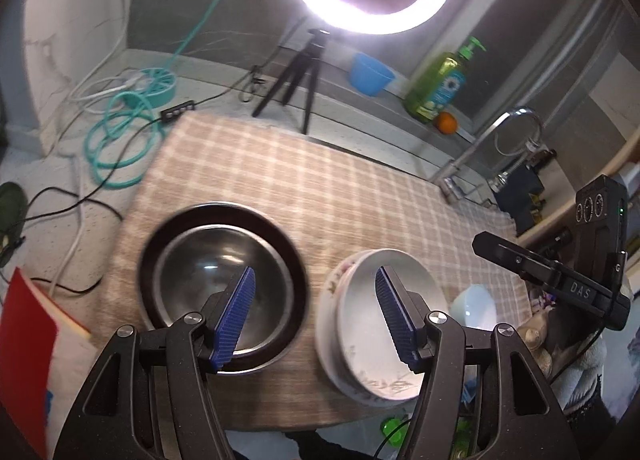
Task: Organize plates and bowls
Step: 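Move the right gripper to the pale blue-white bowl and grasp its rim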
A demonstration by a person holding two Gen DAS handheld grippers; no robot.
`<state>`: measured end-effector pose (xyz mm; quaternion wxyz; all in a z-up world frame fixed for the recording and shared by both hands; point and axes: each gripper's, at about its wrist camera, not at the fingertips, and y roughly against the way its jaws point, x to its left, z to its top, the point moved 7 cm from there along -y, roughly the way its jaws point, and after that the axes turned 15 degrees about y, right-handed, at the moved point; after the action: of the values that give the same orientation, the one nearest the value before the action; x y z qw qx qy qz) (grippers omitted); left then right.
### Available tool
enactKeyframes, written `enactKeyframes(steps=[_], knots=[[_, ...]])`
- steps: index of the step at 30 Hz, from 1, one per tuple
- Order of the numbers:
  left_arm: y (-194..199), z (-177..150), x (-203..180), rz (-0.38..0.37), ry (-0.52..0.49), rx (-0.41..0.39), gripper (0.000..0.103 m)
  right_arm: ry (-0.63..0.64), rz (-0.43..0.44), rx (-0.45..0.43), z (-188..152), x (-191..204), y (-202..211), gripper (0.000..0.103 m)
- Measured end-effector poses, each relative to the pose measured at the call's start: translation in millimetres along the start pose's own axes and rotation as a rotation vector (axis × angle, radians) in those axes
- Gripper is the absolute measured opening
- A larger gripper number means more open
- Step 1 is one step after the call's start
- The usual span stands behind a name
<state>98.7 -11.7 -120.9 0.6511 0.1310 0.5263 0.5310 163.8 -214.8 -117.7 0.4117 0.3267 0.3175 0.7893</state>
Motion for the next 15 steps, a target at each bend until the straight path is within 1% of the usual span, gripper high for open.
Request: enactKeyframes(steps=[6,15], knots=[[-20.8,-18.2,-43.9,-0.052,-0.076,0.06,0.062,-0.095,-0.08,-0.02,-26.5,-52.7,33.7,0.085],[-57.7,-58.0,-96.6,-0.109,-0.168,0.178,0.062,-0.255,-0.18,0.008,-86.3,-126.8,69.6,0.085]])
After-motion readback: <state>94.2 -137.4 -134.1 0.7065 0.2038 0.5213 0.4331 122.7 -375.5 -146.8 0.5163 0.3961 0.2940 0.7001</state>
